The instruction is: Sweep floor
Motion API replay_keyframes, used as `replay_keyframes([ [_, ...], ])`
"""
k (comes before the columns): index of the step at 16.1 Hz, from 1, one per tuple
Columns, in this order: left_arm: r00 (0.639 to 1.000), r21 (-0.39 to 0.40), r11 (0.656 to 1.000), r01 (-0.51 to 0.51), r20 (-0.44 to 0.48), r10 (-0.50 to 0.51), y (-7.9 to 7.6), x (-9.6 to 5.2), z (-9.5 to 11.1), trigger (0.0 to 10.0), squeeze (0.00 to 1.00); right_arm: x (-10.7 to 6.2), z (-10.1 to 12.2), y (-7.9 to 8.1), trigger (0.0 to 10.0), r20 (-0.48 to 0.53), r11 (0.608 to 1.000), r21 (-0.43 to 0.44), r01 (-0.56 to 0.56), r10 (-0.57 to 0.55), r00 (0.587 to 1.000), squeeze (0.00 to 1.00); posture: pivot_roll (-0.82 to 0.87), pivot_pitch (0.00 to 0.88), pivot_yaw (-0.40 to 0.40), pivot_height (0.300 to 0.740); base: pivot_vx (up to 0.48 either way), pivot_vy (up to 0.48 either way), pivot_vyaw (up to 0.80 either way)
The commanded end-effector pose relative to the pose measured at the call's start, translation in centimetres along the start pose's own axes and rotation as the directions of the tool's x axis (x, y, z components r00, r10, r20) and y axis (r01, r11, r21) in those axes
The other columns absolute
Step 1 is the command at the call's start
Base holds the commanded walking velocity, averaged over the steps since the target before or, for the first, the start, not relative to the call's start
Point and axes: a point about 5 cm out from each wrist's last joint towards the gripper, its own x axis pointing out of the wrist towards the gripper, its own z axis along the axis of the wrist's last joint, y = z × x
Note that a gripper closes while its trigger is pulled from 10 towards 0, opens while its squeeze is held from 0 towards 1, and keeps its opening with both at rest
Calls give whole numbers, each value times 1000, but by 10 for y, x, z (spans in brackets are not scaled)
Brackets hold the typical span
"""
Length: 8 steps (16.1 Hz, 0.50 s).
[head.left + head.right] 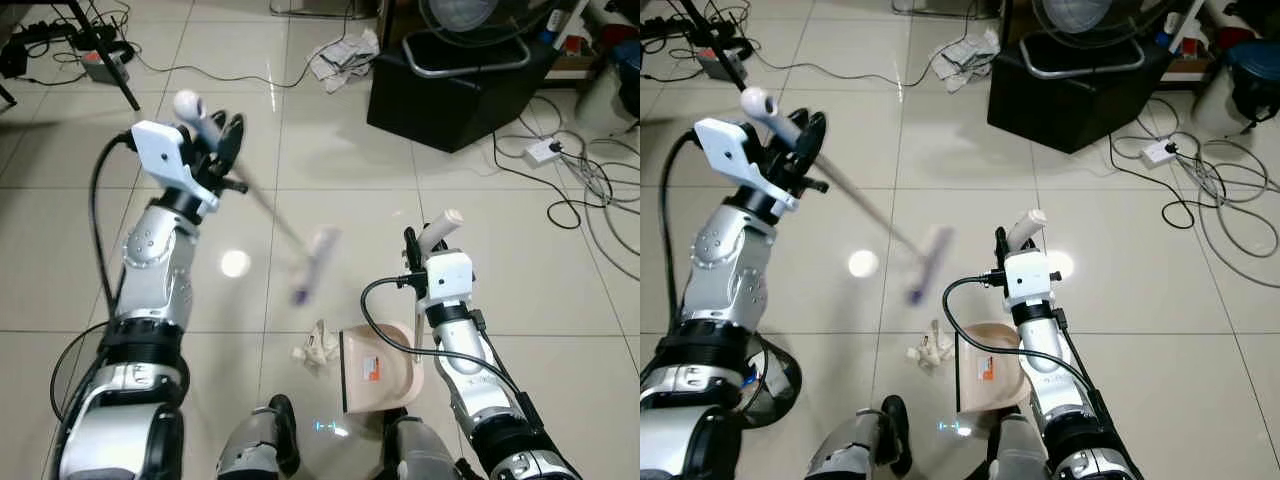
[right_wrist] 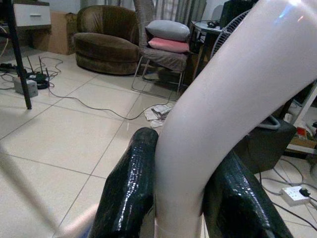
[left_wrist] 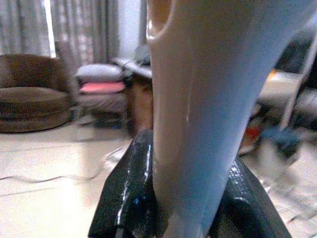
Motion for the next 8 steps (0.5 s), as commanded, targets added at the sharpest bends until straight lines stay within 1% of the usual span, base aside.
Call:
replay_keyframes([
  [1,997,23,1000,7,-80,-5,-6,-8,-17,10000,0,-12,-12,1,10000,-73,1000,3,-1,1,997,0,-8,246,54,740,0,0,0],
  [2,993,61,998,12,-121,-4,-8,-12,-26,10000,0,-11,-8,-3,10000,-51,1000,6,23,-23,998,0,-12,246,54,740,0,0,0],
  [4,982,87,996,-14,-189,31,-11,-23,-45,10000,0,-7,13,-15,10000,41,998,43,55,-57,998,0,-19,249,52,740,0,0,0],
  [5,976,101,995,-13,-216,34,-13,-28,-53,10000,0,-7,20,-21,10000,65,997,54,61,-64,996,0,-21,248,52,740,0,0,0],
  [6,974,104,995,-10,-225,33,-14,-29,-56,10000,0,-7,22,-22,10000,72,997,55,62,-65,995,0,-21,248,52,740,0,0,0],
  [7,966,128,992,3,-256,31,-18,-33,-63,10000,0,-9,27,-29,10000,85,997,47,65,-69,994,0,-24,250,51,740,0,0,0],
  [8,963,137,991,5,-266,32,-20,-35,-66,10000,0,-10,28,-32,10000,89,997,42,68,-72,993,0,-25,250,51,740,0,0,0],
])
